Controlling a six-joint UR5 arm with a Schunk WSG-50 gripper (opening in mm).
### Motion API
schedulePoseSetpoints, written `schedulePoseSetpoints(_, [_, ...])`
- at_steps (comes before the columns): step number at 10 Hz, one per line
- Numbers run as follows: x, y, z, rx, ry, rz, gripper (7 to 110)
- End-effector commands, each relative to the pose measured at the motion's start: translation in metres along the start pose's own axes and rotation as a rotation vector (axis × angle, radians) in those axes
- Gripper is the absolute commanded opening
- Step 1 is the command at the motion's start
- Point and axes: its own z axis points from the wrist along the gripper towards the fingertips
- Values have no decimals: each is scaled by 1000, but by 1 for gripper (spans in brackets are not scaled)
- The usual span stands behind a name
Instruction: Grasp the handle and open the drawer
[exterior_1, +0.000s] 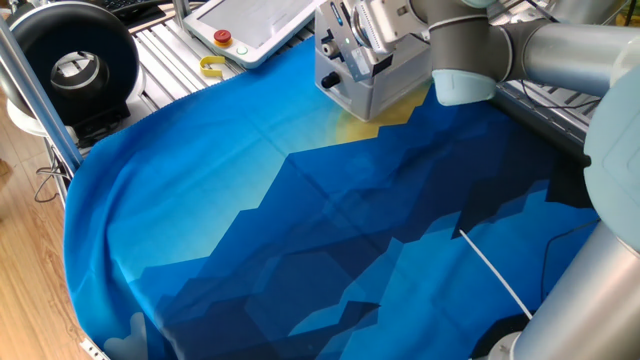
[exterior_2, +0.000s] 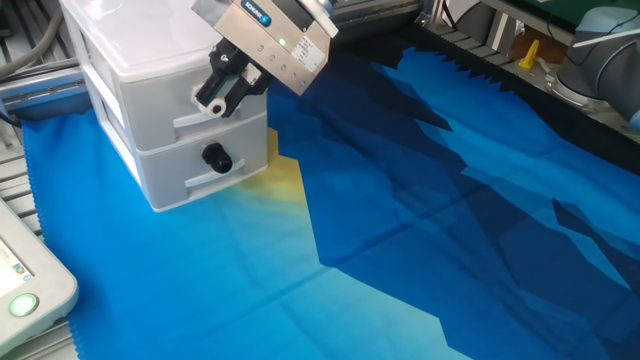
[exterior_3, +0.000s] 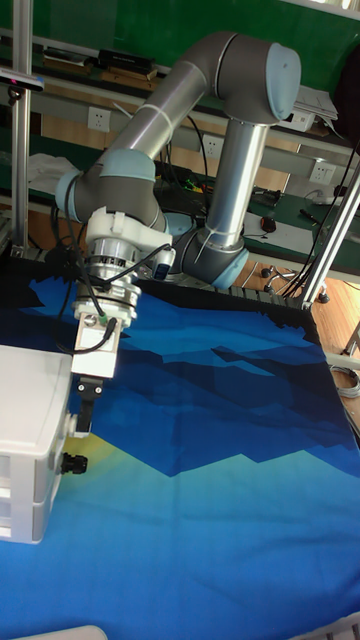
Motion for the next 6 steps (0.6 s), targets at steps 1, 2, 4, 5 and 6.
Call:
schedulePoseSetpoints(1, [-2,-3,1,4,3,27,7])
schedulePoseSetpoints(2, [-2,-4,1,7,4,28,7])
schedulePoseSetpoints(4, [-4,-4,2,3,3,30,7])
schedulePoseSetpoints(5, [-6,-3,2,0,2,31,7])
schedulePoseSetpoints(6, [-10,-3,2,-2,0,38,7])
